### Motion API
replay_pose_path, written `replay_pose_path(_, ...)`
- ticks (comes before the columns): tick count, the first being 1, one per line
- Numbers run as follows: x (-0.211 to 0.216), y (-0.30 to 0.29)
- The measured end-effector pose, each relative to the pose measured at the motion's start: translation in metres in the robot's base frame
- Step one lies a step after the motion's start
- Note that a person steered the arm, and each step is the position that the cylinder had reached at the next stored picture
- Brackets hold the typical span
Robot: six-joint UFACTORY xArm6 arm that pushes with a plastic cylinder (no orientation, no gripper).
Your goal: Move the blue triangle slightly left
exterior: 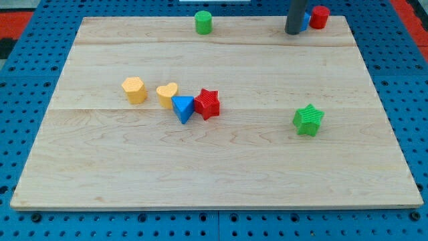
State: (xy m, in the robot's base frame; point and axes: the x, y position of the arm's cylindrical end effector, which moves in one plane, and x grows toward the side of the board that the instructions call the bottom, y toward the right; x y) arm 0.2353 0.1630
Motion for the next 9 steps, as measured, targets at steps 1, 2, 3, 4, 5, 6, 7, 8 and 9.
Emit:
replay_pose_path(1, 0.002, -0.004)
replay_pose_path(2, 0.038, -0.031)
replay_pose_path(3, 0.074, -0.048)
replay_pose_path(4, 0.110, -0.063)
replay_pose_path(5, 0.139, -0.081)
replay_pose_path(6, 0.141, -0.083)
replay_pose_path(7, 0.141, -0.086)
replay_pose_path(8, 0.146, -0.097)
replay_pose_path(9, 0.171, -0.115)
